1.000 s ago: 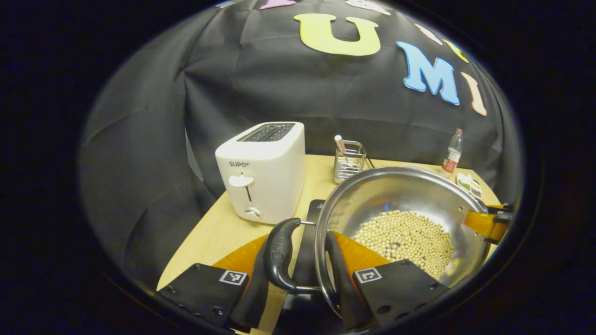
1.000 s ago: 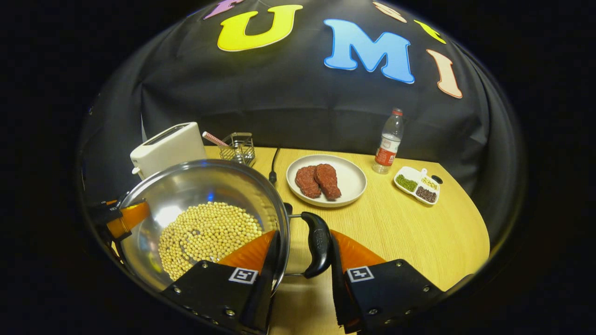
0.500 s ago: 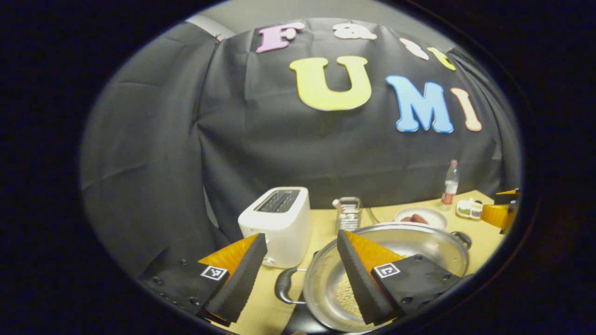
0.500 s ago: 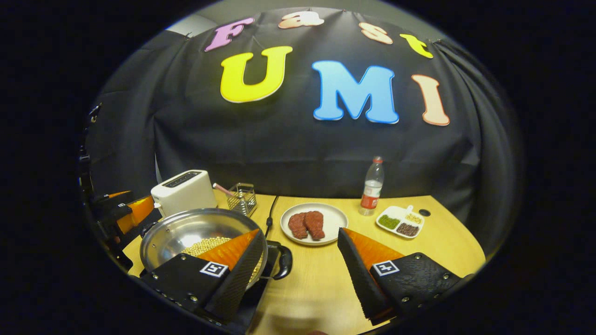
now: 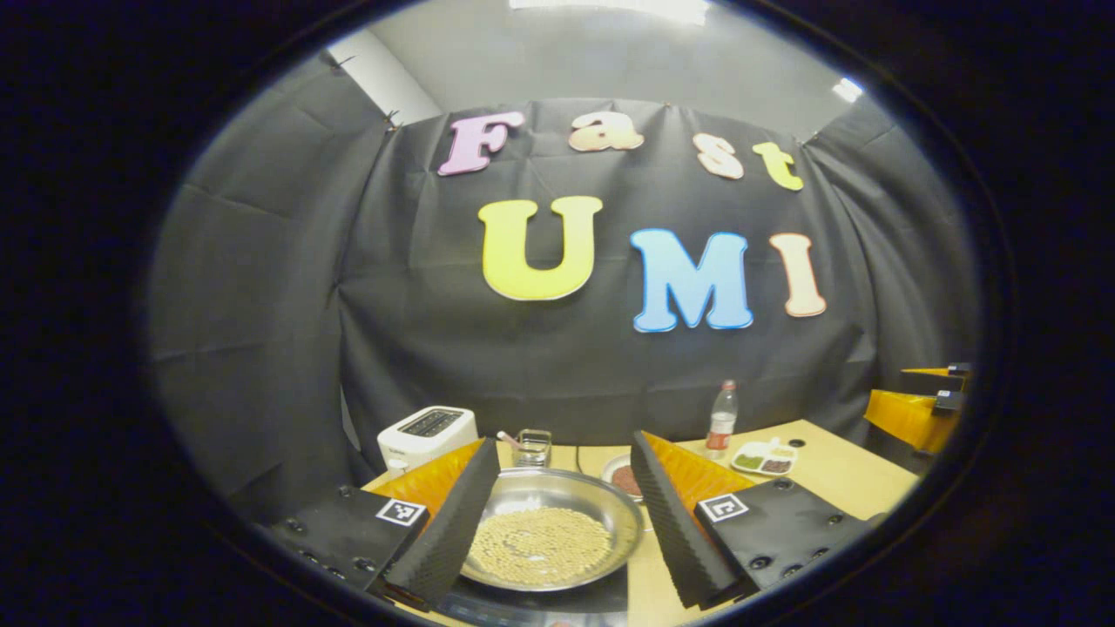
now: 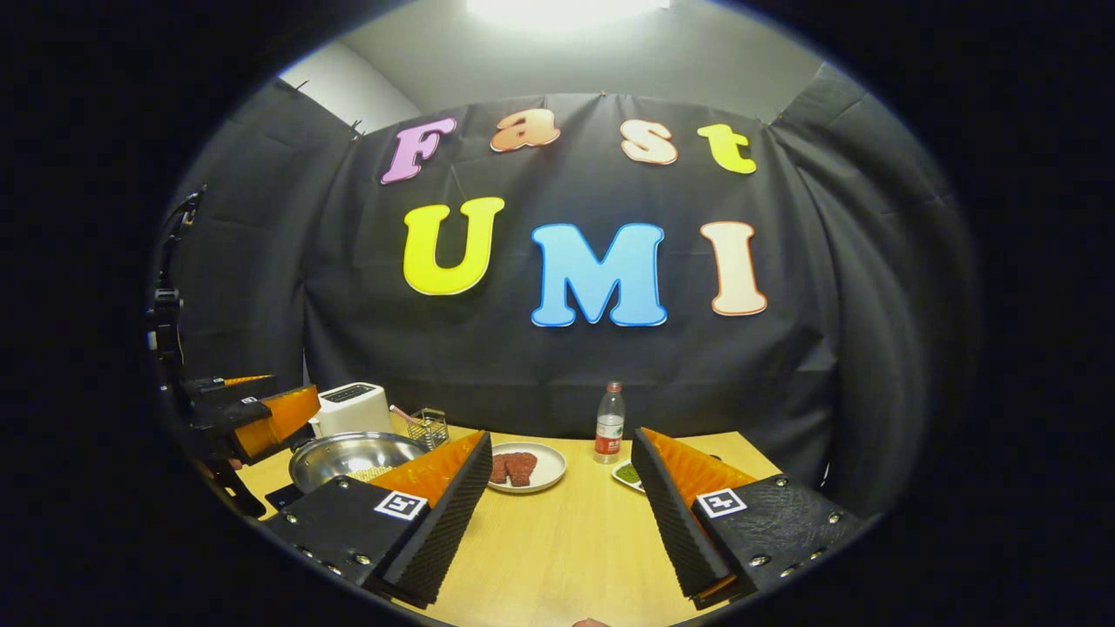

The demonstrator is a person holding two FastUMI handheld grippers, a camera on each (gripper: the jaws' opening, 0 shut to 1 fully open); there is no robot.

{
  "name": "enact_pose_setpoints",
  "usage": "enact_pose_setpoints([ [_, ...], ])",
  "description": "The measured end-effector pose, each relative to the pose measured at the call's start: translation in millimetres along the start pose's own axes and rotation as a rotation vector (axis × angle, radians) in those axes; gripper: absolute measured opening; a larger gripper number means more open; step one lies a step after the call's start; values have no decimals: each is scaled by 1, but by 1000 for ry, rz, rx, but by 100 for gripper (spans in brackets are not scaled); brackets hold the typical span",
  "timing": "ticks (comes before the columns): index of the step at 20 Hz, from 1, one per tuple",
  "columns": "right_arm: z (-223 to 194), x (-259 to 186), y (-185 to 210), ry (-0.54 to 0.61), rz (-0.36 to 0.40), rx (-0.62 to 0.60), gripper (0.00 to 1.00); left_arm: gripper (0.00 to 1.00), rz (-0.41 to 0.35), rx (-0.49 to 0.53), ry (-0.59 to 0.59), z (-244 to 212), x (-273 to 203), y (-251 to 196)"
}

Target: First push the handle of the pot to place it horizontally, then grasp the pot with both hands and set it on the induction cooktop.

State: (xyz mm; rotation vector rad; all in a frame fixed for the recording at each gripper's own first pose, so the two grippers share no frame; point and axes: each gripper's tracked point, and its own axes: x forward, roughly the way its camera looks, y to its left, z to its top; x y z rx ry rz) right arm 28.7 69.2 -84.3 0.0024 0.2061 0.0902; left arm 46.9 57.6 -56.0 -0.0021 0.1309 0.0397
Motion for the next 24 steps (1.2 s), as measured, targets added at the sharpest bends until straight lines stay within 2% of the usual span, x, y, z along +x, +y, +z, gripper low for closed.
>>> enact_pose_setpoints([
  [4, 21, -52, -40, -43, -13, 4, 97, 100, -36, 13, -46, 26, -50, -49],
  [6, 31, -75, -52, -73, -31, -6, 97, 94, -61, 17, -58, 35, -70, -66],
  [8, 40, -90, -59, -100, -52, -6, 96, 100, -84, 17, -68, 46, -85, -77],
  [9, 45, -96, -61, -111, -62, -1, 96, 100, -93, 21, -74, 49, -92, -81],
  [13, 54, -108, -56, -129, -68, 30, 96, 100, -116, 40, -91, 60, -110, -88],
  [17, 57, -111, -55, -126, -73, 24, 96, 94, -123, 54, -114, 62, -121, -86],
  [20, 60, -115, -50, -121, -74, 24, 96, 100, -136, 47, -121, 64, -127, -87],
  [23, 60, -116, -47, -112, -74, 31, 96, 98, -133, 29, -114, 62, -128, -82],
  [24, 61, -116, -47, -112, -78, 33, 96, 100, -131, 25, -117, 64, -127, -80],
])
